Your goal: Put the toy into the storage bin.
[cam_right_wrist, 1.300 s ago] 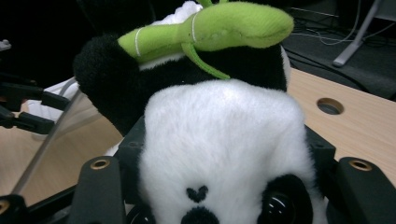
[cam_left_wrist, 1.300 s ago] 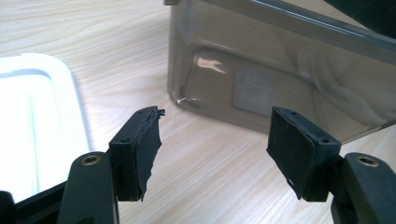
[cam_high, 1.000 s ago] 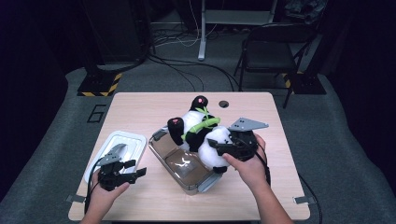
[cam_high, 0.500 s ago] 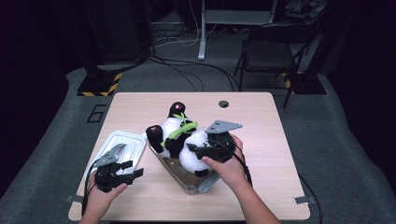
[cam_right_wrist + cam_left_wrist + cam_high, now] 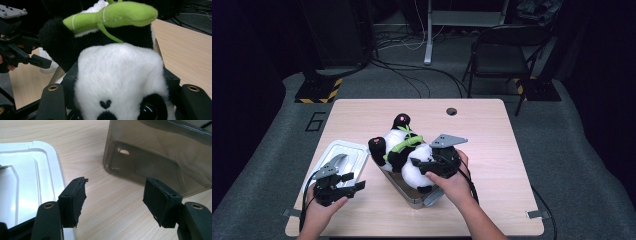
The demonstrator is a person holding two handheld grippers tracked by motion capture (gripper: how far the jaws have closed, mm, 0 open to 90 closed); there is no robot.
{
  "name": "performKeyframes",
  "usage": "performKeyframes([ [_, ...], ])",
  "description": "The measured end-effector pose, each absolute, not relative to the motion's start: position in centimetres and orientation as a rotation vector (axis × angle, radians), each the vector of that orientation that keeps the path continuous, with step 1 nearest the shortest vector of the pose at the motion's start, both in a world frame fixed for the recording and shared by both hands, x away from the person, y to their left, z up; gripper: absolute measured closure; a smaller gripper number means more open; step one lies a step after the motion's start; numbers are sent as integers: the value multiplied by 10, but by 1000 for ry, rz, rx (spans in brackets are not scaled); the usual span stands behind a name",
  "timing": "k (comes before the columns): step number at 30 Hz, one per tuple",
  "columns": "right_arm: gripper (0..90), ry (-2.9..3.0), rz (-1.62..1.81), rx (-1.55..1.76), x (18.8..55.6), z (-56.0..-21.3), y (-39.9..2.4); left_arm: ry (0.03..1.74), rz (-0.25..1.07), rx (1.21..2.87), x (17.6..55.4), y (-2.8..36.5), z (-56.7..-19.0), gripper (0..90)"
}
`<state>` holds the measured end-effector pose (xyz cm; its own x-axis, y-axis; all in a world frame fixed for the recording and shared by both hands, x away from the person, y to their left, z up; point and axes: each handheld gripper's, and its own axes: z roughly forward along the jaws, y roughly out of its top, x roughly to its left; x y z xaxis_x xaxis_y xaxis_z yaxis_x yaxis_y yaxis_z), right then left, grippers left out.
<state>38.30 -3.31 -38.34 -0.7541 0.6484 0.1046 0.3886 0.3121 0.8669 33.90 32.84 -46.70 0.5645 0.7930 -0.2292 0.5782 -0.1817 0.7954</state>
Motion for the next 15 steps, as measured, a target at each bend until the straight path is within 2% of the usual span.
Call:
performKeyframes([
  [15, 364, 2317, 1373, 985, 381, -392, -29, 1115, 302, 1868, 343, 329, -465, 340],
])
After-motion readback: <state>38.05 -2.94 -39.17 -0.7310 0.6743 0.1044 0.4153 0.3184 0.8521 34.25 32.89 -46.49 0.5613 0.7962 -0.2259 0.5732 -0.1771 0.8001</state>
